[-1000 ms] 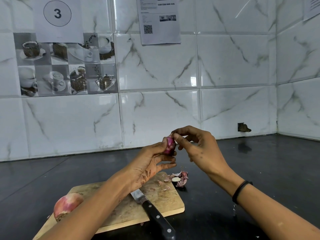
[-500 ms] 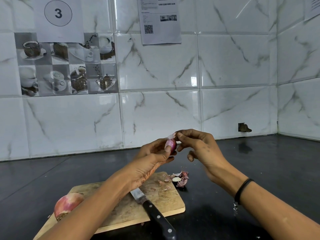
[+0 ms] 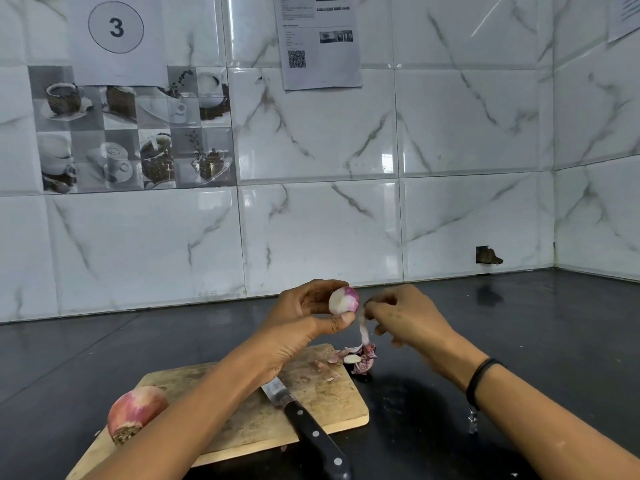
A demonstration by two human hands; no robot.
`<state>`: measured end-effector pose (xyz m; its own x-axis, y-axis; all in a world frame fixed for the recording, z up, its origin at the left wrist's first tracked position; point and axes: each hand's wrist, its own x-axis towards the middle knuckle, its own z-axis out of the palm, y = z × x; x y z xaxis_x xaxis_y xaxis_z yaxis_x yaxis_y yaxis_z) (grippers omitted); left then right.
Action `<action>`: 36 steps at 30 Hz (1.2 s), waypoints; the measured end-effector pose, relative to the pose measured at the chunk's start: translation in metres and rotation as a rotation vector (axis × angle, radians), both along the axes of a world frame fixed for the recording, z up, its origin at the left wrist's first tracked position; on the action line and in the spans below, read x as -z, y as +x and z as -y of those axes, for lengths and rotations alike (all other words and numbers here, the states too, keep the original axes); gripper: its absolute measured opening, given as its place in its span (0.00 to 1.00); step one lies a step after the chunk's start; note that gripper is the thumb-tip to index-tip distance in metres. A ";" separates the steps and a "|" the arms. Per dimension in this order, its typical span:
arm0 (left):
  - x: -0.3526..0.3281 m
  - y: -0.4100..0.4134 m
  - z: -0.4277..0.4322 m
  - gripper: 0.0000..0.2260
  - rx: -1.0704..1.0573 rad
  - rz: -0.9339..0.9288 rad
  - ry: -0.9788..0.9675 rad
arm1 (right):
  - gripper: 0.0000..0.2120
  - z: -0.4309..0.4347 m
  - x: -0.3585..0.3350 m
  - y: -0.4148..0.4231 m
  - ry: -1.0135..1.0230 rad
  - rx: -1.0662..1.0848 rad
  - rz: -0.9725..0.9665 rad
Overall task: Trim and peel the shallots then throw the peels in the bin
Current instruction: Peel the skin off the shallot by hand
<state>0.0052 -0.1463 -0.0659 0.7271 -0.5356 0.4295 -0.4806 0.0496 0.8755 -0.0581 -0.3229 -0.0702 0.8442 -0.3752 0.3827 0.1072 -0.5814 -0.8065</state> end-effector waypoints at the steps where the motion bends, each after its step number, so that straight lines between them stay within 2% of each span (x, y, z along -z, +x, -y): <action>1: 0.000 0.001 0.000 0.18 -0.020 0.016 0.006 | 0.10 0.000 0.001 0.001 -0.057 0.005 -0.031; 3: 0.002 0.003 0.000 0.19 -0.067 0.059 0.024 | 0.15 -0.001 0.001 0.003 -0.123 0.011 -0.009; 6: 0.002 0.005 0.000 0.18 -0.122 0.097 0.023 | 0.18 -0.003 -0.003 0.002 -0.140 -0.011 0.126; 10: 0.002 0.007 -0.001 0.17 -0.129 0.113 0.009 | 0.12 -0.009 -0.005 0.001 -0.256 -0.150 0.215; 12: 0.002 0.005 0.000 0.16 -0.121 0.118 0.021 | 0.11 -0.010 -0.002 0.004 -0.356 -0.152 0.236; 15: 0.002 0.003 0.001 0.15 -0.105 0.121 0.032 | 0.11 -0.008 -0.001 0.007 -0.400 -0.156 0.279; 20: 0.002 0.000 0.002 0.13 -0.083 0.129 0.058 | 0.11 -0.001 -0.001 0.008 -0.565 -0.148 0.299; 25: 0.003 0.001 0.002 0.14 -0.083 0.138 0.068 | 0.13 0.001 -0.001 0.007 -0.581 -0.187 0.299; 30: 0.002 0.001 0.000 0.15 -0.071 0.167 0.100 | 0.12 0.002 -0.003 0.005 -0.658 -0.223 0.280; 36: 0.006 0.002 0.000 0.18 -0.077 0.226 0.150 | 0.17 -0.002 -0.004 0.004 -0.820 -0.262 0.246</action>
